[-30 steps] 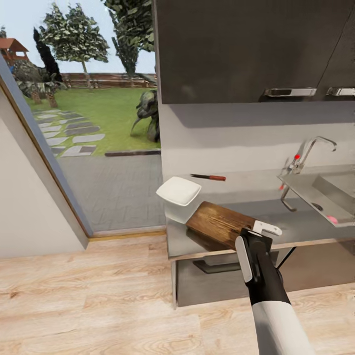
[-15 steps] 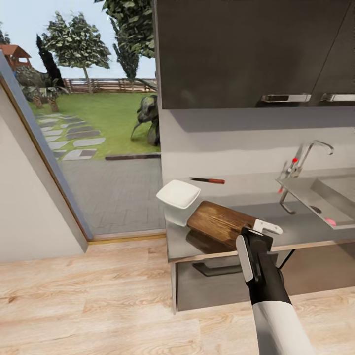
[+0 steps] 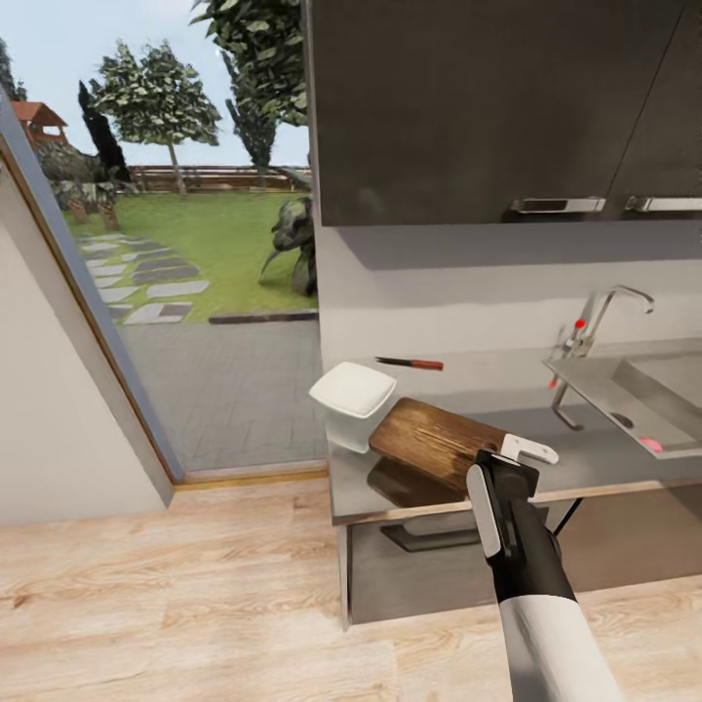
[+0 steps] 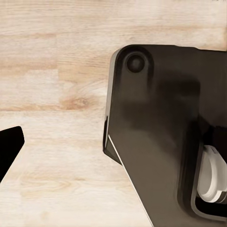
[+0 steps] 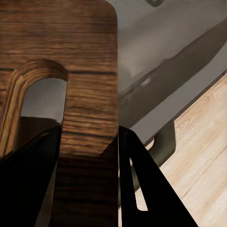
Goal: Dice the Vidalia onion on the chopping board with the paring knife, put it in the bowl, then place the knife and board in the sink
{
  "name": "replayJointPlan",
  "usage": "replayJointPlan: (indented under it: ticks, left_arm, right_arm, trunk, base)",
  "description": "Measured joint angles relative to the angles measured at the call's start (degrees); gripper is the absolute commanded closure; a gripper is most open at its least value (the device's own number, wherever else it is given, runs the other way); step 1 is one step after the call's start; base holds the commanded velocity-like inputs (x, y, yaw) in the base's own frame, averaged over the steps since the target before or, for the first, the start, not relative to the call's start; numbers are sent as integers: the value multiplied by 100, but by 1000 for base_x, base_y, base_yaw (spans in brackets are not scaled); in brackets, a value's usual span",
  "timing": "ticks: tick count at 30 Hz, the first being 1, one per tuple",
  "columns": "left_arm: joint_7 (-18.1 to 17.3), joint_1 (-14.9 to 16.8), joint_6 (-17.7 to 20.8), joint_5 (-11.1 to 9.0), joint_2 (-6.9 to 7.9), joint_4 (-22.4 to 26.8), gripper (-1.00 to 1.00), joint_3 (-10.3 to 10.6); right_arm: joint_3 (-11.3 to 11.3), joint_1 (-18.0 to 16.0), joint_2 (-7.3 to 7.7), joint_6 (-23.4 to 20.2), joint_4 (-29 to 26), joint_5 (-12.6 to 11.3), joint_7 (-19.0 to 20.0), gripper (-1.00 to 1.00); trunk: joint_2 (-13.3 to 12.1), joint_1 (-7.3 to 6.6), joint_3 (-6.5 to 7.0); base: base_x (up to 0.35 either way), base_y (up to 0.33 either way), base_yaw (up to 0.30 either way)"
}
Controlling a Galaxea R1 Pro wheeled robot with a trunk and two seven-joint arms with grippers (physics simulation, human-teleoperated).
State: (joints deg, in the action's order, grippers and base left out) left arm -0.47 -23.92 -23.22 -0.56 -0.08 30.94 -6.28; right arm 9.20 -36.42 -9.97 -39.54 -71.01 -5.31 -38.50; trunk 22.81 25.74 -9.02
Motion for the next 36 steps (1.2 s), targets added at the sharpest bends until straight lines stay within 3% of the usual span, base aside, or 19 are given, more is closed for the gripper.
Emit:
replayJointPlan:
  ticks: [12, 25, 36]
  left_arm:
    - [11, 3, 8, 0, 0, -9, -100, 0]
    - [22, 4, 13, 0, 0, -43, -100, 1]
    - [24, 1, 8, 0, -6, -67, -100, 3]
  right_arm:
    - [0, 0, -1, -4, 3, -10, 1, 100]
    - [1, 0, -1, -10, 6, -11, 10, 100]
    - [2, 1, 0, -248, 5, -6, 50, 100]
  trunk:
    - [0, 0, 112]
    - [0, 0, 231]
    - [-2, 0, 247]
  base:
    - [0, -32, 3]
    - [0, -286, 81]
    - [0, -306, 13]
